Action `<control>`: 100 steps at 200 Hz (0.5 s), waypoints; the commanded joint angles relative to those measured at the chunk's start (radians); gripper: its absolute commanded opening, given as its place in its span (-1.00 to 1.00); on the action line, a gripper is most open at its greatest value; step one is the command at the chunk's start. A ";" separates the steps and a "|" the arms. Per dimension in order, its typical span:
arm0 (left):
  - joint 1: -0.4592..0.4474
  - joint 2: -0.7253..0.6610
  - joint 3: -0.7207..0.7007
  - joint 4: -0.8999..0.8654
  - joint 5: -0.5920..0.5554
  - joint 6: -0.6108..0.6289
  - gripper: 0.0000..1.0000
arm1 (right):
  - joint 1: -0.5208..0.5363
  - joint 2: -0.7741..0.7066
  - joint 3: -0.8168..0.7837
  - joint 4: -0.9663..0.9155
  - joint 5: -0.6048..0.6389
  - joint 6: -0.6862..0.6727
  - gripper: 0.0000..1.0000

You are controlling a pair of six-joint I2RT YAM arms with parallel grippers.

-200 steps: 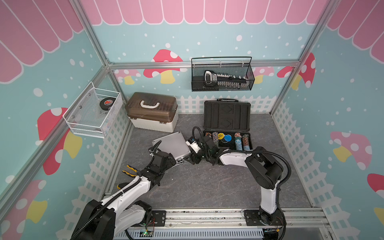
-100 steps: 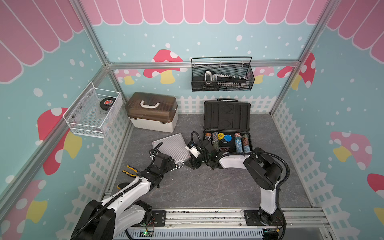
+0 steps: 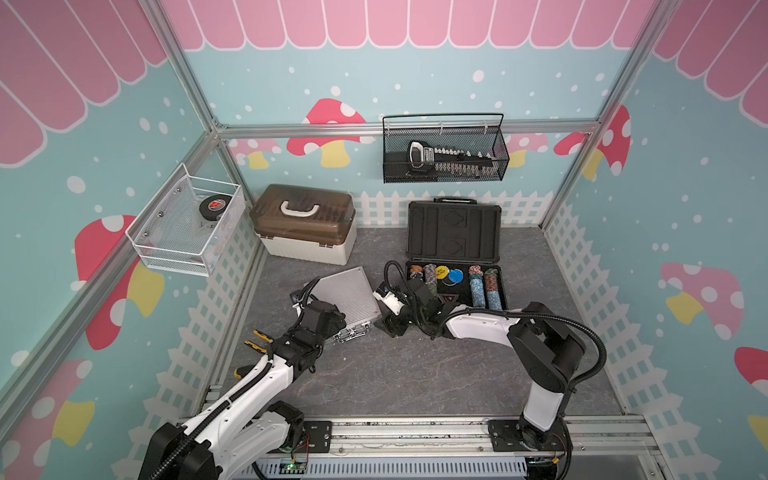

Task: Close the poker set cases
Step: Fasten the fastener on the poker set case.

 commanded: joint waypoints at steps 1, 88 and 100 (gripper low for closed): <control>-0.002 0.031 0.069 -0.060 -0.029 0.026 0.98 | 0.006 -0.044 0.006 -0.055 0.033 -0.124 0.46; 0.005 0.273 0.204 -0.026 0.044 0.041 0.98 | 0.072 -0.042 0.020 0.000 0.061 -0.408 0.47; 0.042 0.300 0.211 -0.012 0.062 0.041 0.98 | 0.081 -0.037 0.015 0.023 0.050 -0.436 0.47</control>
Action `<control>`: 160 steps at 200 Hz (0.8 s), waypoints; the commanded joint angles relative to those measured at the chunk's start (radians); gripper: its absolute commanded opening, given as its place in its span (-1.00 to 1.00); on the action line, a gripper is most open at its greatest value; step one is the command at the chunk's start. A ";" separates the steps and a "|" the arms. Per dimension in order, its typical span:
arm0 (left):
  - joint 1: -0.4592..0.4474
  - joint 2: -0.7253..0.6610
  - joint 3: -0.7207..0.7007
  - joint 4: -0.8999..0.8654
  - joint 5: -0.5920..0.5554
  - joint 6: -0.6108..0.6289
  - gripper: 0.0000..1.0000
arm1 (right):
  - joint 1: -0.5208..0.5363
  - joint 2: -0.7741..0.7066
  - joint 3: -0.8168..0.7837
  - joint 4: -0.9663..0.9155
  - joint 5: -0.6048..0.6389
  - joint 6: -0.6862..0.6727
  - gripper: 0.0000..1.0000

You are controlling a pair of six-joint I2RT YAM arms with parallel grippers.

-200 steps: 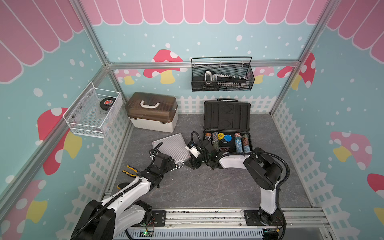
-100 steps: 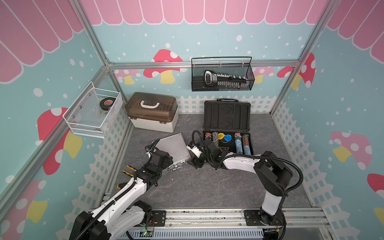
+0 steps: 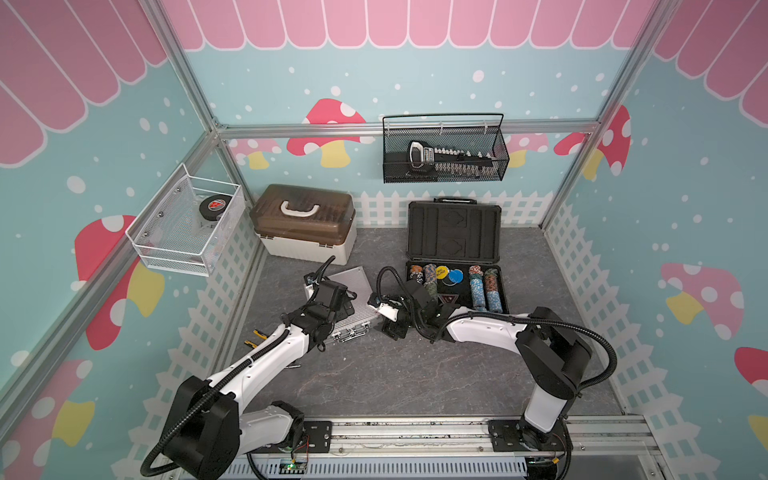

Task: Close the poker set cases
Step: Fasten the fastener on the poker set case.

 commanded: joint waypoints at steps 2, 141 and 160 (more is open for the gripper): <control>0.038 0.043 0.033 0.026 0.040 0.003 0.98 | 0.024 -0.007 0.003 0.055 -0.008 -0.128 0.47; 0.146 0.087 -0.087 0.174 0.116 -0.036 0.95 | 0.111 0.212 0.117 0.173 0.002 -0.201 0.48; 0.152 0.067 -0.108 0.191 0.119 -0.044 0.95 | 0.119 0.239 0.128 0.175 0.015 -0.199 0.48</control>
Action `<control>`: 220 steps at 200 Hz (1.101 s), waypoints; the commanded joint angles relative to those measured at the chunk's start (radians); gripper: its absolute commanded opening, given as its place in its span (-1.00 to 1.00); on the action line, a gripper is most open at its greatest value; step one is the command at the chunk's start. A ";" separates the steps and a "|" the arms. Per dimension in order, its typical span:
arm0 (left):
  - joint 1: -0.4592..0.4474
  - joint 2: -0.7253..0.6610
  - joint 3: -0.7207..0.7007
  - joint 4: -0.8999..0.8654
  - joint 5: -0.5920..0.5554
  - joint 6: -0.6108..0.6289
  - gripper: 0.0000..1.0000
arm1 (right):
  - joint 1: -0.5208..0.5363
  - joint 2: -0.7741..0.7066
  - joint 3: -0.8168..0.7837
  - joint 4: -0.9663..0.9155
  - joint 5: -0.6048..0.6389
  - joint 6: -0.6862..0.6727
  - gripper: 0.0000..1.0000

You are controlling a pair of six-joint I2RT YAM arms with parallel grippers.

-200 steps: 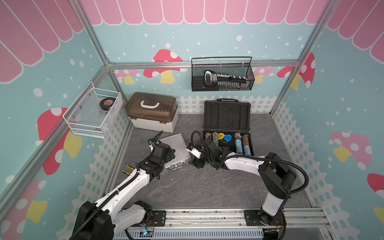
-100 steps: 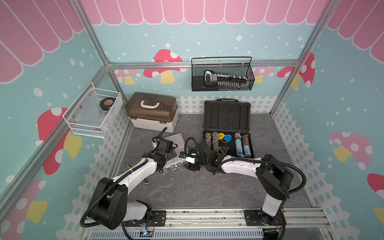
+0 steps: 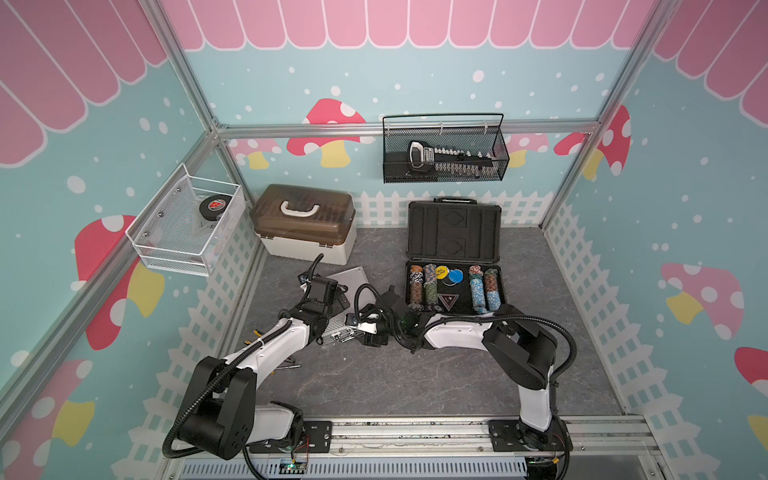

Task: Close the poker set cases
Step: Fasten the fastener on the poker set case.

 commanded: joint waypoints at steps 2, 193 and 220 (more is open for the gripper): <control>0.022 -0.017 -0.051 -0.018 0.014 -0.036 0.95 | 0.017 0.039 0.030 0.024 0.005 -0.024 0.48; 0.037 -0.040 -0.084 0.033 0.056 -0.041 0.95 | 0.055 0.140 -0.068 0.251 0.342 -0.064 0.42; 0.036 -0.033 -0.086 0.036 0.058 -0.041 0.95 | 0.055 0.141 -0.063 0.232 0.344 -0.072 0.34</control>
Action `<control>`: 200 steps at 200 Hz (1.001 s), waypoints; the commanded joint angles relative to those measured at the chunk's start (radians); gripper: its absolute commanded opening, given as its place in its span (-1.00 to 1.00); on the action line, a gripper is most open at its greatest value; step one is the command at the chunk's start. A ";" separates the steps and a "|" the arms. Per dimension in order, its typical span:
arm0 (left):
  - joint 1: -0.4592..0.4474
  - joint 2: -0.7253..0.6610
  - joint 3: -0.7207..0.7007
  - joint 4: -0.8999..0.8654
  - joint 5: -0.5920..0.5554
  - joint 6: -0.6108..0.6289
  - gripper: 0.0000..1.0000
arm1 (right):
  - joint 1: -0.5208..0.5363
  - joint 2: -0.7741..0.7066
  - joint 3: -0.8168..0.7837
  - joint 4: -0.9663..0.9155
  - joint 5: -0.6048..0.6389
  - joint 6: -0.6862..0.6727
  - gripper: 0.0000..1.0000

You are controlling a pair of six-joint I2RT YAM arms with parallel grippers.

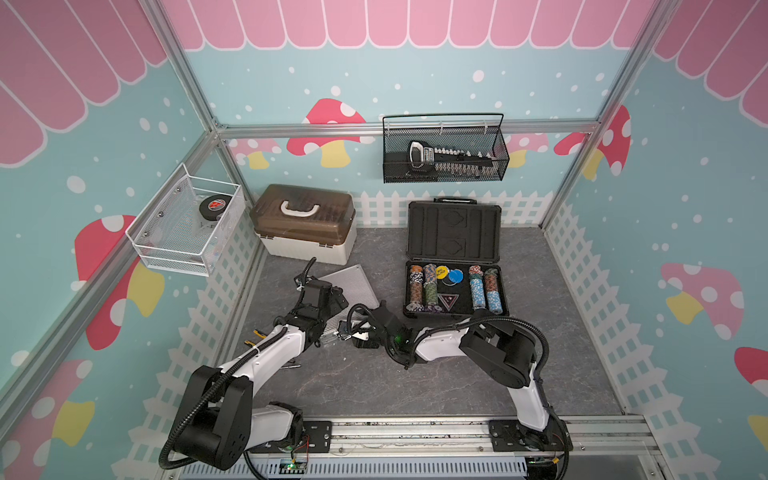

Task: Close the poker set cases
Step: Fasten the fastener on the poker set case.

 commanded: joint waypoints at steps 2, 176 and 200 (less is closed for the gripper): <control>0.013 0.011 -0.029 -0.051 0.002 -0.030 0.95 | -0.012 0.041 -0.017 -0.051 0.056 -0.028 0.32; 0.024 0.029 -0.034 -0.012 0.013 -0.023 0.95 | -0.014 0.079 0.133 -0.400 -0.134 -0.103 -0.36; 0.026 0.032 -0.036 -0.004 0.020 -0.024 0.95 | -0.017 0.092 0.161 -0.454 -0.182 -0.105 -0.44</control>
